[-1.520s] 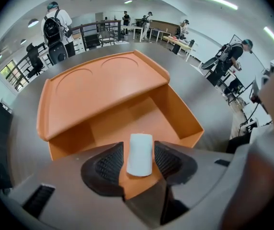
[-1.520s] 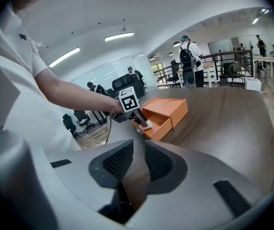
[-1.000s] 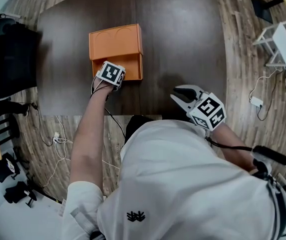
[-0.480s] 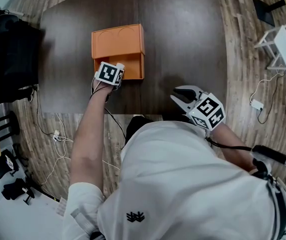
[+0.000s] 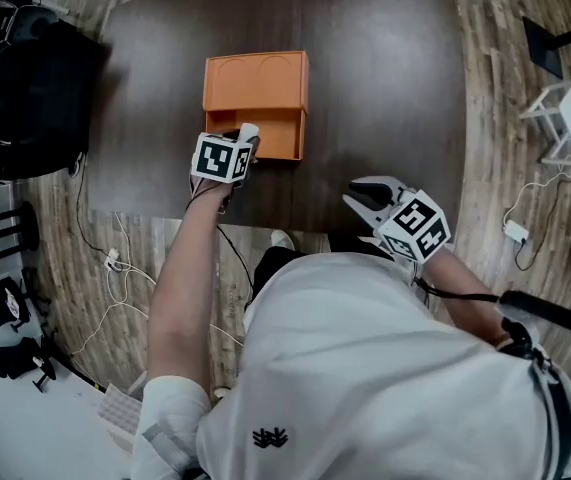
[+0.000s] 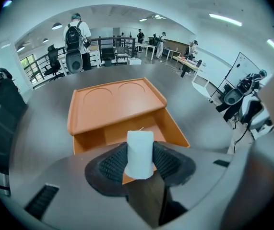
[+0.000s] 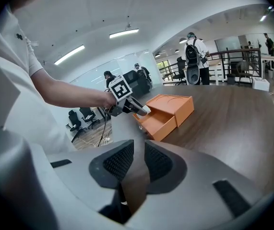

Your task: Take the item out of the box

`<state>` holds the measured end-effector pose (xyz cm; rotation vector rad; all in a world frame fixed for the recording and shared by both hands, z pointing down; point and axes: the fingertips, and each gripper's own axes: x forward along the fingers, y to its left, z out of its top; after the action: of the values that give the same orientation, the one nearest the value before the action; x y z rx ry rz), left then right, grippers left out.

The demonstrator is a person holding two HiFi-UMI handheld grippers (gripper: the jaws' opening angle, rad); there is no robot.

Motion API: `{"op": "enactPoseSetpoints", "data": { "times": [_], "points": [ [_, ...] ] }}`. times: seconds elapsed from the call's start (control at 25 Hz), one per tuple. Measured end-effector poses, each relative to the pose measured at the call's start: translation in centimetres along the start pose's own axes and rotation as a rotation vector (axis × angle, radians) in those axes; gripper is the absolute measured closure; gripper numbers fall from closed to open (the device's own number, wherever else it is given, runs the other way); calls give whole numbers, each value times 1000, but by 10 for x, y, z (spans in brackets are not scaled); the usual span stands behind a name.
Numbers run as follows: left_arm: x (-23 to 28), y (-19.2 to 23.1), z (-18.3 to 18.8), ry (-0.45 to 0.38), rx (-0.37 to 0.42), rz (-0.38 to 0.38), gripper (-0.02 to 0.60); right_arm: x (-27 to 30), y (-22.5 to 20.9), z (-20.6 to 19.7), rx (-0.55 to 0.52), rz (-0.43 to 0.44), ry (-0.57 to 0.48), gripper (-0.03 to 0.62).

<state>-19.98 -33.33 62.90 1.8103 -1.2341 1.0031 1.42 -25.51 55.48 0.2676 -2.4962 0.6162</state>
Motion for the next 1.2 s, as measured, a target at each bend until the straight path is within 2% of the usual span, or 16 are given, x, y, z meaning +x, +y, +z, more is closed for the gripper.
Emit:
{"op": "enactPoseSetpoints", "data": {
  "times": [0.24,0.48,0.84,1.2],
  "points": [
    [-33,-12,0,-108,-50,-34,411,9,12,7,-31,-3,3,533],
    [-81,-27,-17,-222,-81,-76,411,19,37,9,-55,-27,-2,543],
    [-163,-56,-67,-372,-44,-152,411,40,97,19,-102,-70,-4,557],
    [-230,-58,-121,-460,-32,-166,412,52,150,30,-122,-141,-22,571]
  ]
}}
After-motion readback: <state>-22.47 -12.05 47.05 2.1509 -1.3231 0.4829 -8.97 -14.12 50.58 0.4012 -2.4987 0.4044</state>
